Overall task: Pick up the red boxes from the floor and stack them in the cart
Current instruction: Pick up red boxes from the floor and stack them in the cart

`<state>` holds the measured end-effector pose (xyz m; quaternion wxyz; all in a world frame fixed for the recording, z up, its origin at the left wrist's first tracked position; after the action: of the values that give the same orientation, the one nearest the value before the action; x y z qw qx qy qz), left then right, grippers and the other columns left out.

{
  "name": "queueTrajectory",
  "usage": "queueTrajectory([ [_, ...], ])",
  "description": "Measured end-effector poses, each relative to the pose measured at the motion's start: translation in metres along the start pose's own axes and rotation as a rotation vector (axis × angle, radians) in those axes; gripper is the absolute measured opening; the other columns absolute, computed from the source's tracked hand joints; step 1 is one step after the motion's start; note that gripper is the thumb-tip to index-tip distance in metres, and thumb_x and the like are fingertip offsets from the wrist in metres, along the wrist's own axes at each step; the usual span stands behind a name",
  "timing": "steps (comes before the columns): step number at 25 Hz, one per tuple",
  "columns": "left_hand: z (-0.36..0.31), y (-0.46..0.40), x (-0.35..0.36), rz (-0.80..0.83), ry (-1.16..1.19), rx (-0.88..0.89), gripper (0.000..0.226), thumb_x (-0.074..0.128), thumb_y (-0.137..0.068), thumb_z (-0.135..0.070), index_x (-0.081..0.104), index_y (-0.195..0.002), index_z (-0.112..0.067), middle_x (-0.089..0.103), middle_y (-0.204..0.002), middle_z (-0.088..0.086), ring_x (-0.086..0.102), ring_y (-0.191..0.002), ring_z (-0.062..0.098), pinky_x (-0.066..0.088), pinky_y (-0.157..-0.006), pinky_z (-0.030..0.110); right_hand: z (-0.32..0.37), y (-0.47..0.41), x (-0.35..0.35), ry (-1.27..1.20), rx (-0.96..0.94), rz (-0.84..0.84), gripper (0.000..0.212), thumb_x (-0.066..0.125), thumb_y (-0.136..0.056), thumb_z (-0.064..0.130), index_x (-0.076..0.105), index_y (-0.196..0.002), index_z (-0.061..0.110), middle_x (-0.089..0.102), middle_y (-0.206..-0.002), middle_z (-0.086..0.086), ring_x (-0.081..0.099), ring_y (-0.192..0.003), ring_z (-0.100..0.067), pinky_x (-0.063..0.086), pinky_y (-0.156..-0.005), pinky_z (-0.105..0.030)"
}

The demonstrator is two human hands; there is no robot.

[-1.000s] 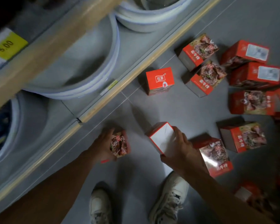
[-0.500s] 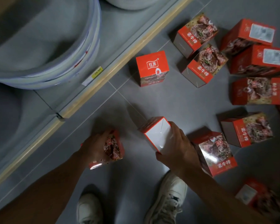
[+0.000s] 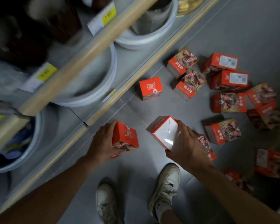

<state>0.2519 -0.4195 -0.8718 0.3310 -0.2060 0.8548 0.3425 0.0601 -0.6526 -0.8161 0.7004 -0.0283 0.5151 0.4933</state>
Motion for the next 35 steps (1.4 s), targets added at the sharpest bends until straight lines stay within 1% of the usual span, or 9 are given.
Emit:
queueTrajectory([
  [3, -0.064, 0.023, -0.079, -0.079, 0.066, 0.054, 0.119, 0.091, -0.056, -0.054, 0.03, -0.152, -0.019, 0.048, -0.139, 0.002, 0.045, -0.126, 0.022, 0.041, -0.104, 0.041, 0.047, 0.035, -0.078, 0.01, -0.016, -0.06, 0.102, 0.087, -0.062, 0.039, 0.028, -0.145, 0.031, 0.057, -0.134, 0.002, 0.061, -0.117, -0.025, 0.056, -0.093, -0.041],
  [8, -0.189, 0.089, -0.238, -0.178, 0.08, 0.191, 0.122, 0.097, -0.051, -0.046, 0.032, -0.151, -0.021, 0.05, -0.14, 0.003, 0.048, -0.129, 0.023, 0.043, -0.106, 0.044, 0.144, 0.117, -0.242, 0.002, -0.015, -0.194, 0.103, 0.081, -0.065, 0.04, 0.024, -0.152, 0.029, 0.053, -0.141, 0.003, 0.055, -0.128, -0.025, 0.051, -0.102, -0.042],
  [11, -0.249, 0.133, -0.318, -0.229, 0.105, 0.269, 0.124, 0.096, -0.051, -0.048, 0.03, -0.153, -0.023, 0.048, -0.143, 0.002, 0.046, -0.13, 0.021, 0.042, -0.106, 0.045, 0.194, 0.16, -0.323, 0.078, -0.022, -0.258, 0.109, 0.077, -0.067, 0.052, 0.019, -0.156, 0.024, 0.047, -0.15, 0.002, 0.052, -0.133, -0.024, 0.048, -0.103, -0.039],
  [16, -0.332, 0.221, -0.443, -0.362, 0.063, 0.383, 0.128, 0.089, -0.051, -0.062, 0.028, -0.155, -0.02, 0.048, -0.142, 0.004, 0.05, -0.129, 0.026, 0.045, -0.103, 0.047, 0.283, 0.251, -0.434, 0.084, -0.105, -0.419, 0.1, 0.08, -0.07, 0.056, 0.03, -0.15, 0.023, 0.056, -0.137, -0.002, 0.059, -0.123, -0.028, 0.052, -0.092, -0.042],
  [19, -0.358, 0.261, -0.492, -0.416, 0.096, 0.437, 0.129, 0.087, -0.048, -0.066, 0.025, -0.155, -0.026, 0.048, -0.144, 0.004, 0.048, -0.131, 0.024, 0.043, -0.105, 0.043, 0.322, 0.298, -0.473, 0.069, -0.143, -0.484, 0.096, 0.078, -0.07, 0.06, 0.029, -0.148, 0.033, 0.059, -0.134, 0.003, 0.062, -0.119, -0.027, 0.054, -0.087, -0.043],
  [23, -0.375, 0.31, -0.543, -0.493, 0.144, 0.485, 0.13, 0.096, -0.047, -0.054, 0.027, -0.155, -0.028, 0.049, -0.141, 0.0, 0.049, -0.13, 0.019, 0.044, -0.105, 0.041, 0.363, 0.351, -0.511, 0.076, -0.171, -0.564, 0.094, 0.077, -0.072, 0.061, 0.026, -0.148, 0.041, 0.06, -0.135, 0.005, 0.063, -0.116, -0.03, 0.051, -0.084, -0.041],
  [27, -0.382, 0.359, -0.577, -0.588, 0.198, 0.496, 0.13, 0.096, -0.049, -0.052, 0.018, -0.153, -0.046, 0.041, -0.146, -0.012, 0.045, -0.134, 0.01, 0.042, -0.109, 0.04, 0.393, 0.372, -0.536, 0.069, -0.254, -0.657, 0.095, 0.076, -0.071, 0.067, 0.027, -0.149, 0.042, 0.06, -0.135, 0.006, 0.066, -0.113, -0.029, 0.053, -0.078, -0.041],
  [31, -0.386, 0.415, -0.598, -0.793, 0.211, 0.401, 0.13, 0.097, -0.049, -0.05, 0.02, -0.154, -0.046, 0.042, -0.145, -0.01, 0.042, -0.134, 0.009, 0.04, -0.109, 0.038, 0.423, 0.376, -0.549, -0.007, -0.454, -0.652, 0.096, 0.081, -0.068, 0.065, 0.031, -0.146, 0.04, 0.059, -0.136, 0.008, 0.064, -0.117, -0.027, 0.058, -0.08, -0.043],
  [35, -0.37, 0.475, -0.606, -0.933, 0.275, 0.271, 0.128, 0.096, -0.05, -0.054, 0.021, -0.153, -0.046, 0.04, -0.144, -0.013, 0.043, -0.133, 0.007, 0.04, -0.11, 0.038, 0.464, 0.372, -0.551, 0.088, -0.633, -0.618, 0.106, 0.085, -0.062, 0.065, 0.033, -0.148, 0.032, 0.062, -0.134, 0.003, 0.068, -0.11, -0.028, 0.059, -0.077, -0.04],
])
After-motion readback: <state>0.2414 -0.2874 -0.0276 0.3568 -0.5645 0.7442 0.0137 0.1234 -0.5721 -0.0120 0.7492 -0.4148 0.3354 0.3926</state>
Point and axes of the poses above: each hand's wrist, its own y-axis away from the middle knuckle, its own x-axis out of the palm, z = x × y, the point moved 3 cm from there along -y, towards the middle knuckle
